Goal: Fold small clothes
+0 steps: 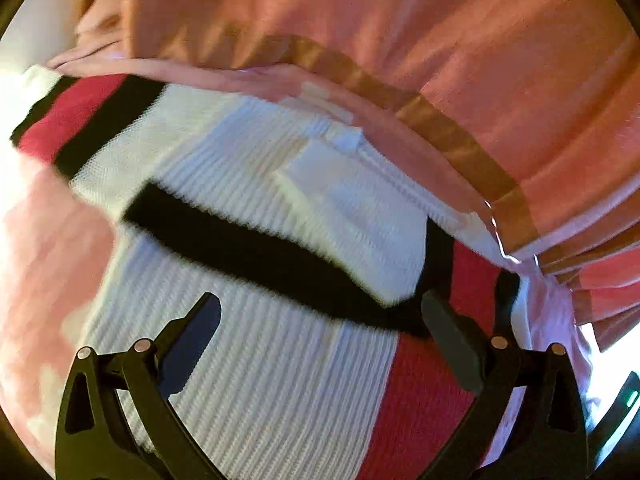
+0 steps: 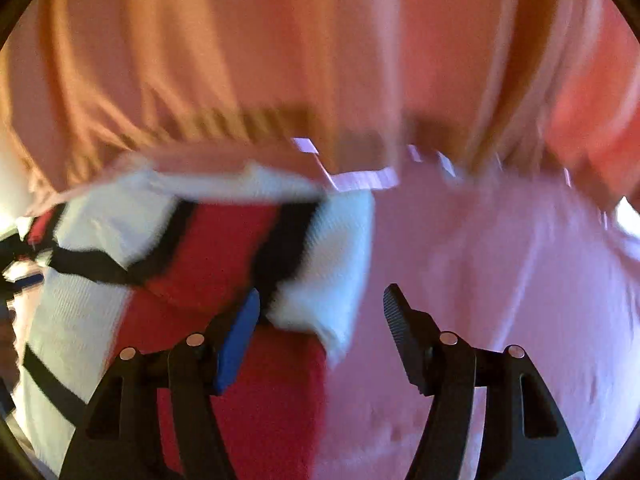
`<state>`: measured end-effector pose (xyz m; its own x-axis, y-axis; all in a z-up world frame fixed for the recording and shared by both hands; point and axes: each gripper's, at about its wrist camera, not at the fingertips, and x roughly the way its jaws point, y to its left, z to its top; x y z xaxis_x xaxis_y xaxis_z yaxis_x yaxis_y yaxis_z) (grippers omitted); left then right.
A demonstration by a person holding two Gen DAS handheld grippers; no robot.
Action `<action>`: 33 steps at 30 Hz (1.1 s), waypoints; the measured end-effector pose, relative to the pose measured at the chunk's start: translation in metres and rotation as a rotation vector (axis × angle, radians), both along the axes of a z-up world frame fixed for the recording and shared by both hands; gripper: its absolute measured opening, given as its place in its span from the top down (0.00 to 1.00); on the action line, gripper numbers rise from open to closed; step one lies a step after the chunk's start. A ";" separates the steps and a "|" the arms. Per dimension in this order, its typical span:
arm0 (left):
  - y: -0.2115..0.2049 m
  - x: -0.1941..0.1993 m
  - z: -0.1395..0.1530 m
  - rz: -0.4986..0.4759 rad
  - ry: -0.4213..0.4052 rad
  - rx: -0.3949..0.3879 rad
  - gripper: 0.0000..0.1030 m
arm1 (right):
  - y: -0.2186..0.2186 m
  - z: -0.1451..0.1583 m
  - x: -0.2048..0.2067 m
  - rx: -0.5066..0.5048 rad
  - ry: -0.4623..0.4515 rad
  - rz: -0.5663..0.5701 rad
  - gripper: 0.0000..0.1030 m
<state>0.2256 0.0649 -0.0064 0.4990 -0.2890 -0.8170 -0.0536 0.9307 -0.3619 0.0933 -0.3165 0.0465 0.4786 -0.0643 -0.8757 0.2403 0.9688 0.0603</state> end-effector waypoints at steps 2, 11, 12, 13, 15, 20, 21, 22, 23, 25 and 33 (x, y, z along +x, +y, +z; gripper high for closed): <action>-0.008 0.016 -0.012 0.018 0.012 0.014 0.05 | -0.005 -0.019 0.000 0.018 0.063 -0.022 0.39; -0.030 0.046 -0.042 0.036 -0.036 0.107 0.43 | -0.005 -0.050 0.020 0.037 0.068 -0.003 0.59; -0.032 0.049 -0.040 0.015 -0.041 0.117 0.56 | -0.005 -0.052 0.021 0.046 0.069 0.001 0.65; -0.032 0.050 -0.037 -0.008 -0.049 0.097 0.72 | -0.007 -0.053 0.022 0.069 0.066 0.003 0.81; -0.028 0.049 -0.031 -0.001 -0.080 0.078 0.89 | -0.007 -0.051 0.024 0.086 0.053 0.002 0.85; -0.009 0.049 -0.026 0.092 -0.088 0.139 0.94 | -0.008 -0.023 0.023 0.073 -0.042 0.013 0.86; -0.007 0.051 -0.030 0.091 -0.072 0.140 0.94 | -0.011 -0.033 0.025 0.052 0.005 0.010 0.86; -0.004 0.052 -0.035 0.092 -0.048 0.139 0.94 | -0.016 -0.048 0.025 0.059 0.056 -0.009 0.86; 0.000 0.053 -0.040 0.087 -0.028 0.110 0.93 | -0.019 -0.060 0.025 0.087 0.093 -0.024 0.85; 0.002 0.055 -0.044 0.084 -0.002 0.049 0.85 | -0.024 -0.061 0.023 0.125 0.074 -0.053 0.85; -0.005 0.068 -0.048 0.099 -0.019 -0.057 0.21 | -0.019 -0.056 0.027 0.162 0.085 -0.084 0.77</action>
<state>0.2937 0.0595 -0.0544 0.5427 -0.2829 -0.7908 -0.1370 0.8991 -0.4157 0.1203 -0.3357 -0.0099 0.4019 0.0441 -0.9146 0.3312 0.9242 0.1901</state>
